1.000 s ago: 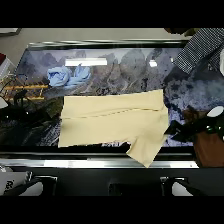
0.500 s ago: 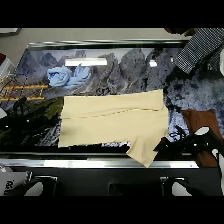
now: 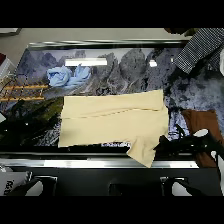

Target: Fold the clothes and pants, and hang the long-sleeved shirts on hangers.

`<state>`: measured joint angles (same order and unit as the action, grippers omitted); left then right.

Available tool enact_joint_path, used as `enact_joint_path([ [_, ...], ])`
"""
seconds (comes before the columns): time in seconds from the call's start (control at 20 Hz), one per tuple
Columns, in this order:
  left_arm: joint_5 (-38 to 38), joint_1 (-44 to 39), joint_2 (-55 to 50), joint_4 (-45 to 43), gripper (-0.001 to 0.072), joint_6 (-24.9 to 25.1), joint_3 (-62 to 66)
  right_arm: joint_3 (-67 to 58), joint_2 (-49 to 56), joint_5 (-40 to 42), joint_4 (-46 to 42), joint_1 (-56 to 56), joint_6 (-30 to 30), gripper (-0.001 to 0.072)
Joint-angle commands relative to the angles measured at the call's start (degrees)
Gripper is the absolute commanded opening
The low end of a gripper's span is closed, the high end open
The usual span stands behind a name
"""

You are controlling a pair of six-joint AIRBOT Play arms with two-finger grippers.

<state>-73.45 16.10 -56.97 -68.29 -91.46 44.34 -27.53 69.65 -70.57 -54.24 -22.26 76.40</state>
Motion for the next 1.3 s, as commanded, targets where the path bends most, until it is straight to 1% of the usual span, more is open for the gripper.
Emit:
enact_joint_path([
  [0.0, 0.2, 5.9, 3.4, 2.5, 0.0574, 2.2, -7.2, 0.0, 0.0, -0.8, 1.1, 0.0, -2.6, 0.0027],
  [0.05, -0.2, 8.1, 3.7, 6.0, 0.0574, 5.6, -9.5, 0.0, 0.0, -0.9, 1.1, 0.0, -2.7, 0.0026],
  [0.1, -0.1, 9.7, 3.5, 8.7, 0.0574, 7.6, -11.4, 0.0, 0.0, -0.9, 1.1, 0.0, -3.0, 0.0026],
  [0.15, 0.7, 10.9, 3.3, 10.3, 0.0574, 8.2, -13.3, 0.0, 0.0, -1.0, 1.1, 0.0, -3.1, 0.0026],
  [0.4, 4.2, 11.3, 0.5, 10.6, 0.0573, 9.1, -18.4, 0.0, 0.0, -1.4, 1.1, 0.0, -3.4, 0.0027],
  [0.6, 6.0, 11.3, -2.8, 14.8, 0.0572, 12.7, -19.1, 0.0, 0.0, -1.9, 1.1, 0.0, -3.8, 0.0027],
  [0.95, 7.3, 11.2, -6.1, 15.9, 0.0572, 13.1, -19.1, 0.0, 0.0, -1.9, 1.1, 0.0, -3.8, 0.0027],
  [1.1, 8.2, 9.9, -6.5, 15.8, 0.0569, 13.1, -19.1, 0.0, 0.0, -1.9, 1.2, 0.0, -3.8, 0.0027],
  [1.15, 8.8, 9.3, -6.6, 15.8, 0.0501, 13.1, -19.1, 0.0, 0.0, -1.9, 1.2, 0.0, -3.9, 0.0027],
  [1.25, 10.1, 8.1, -6.6, 15.8, 0.0488, 12.9, -19.1, 0.0, 0.0, -1.9, 1.2, 0.0, -4.1, 0.0027],
])
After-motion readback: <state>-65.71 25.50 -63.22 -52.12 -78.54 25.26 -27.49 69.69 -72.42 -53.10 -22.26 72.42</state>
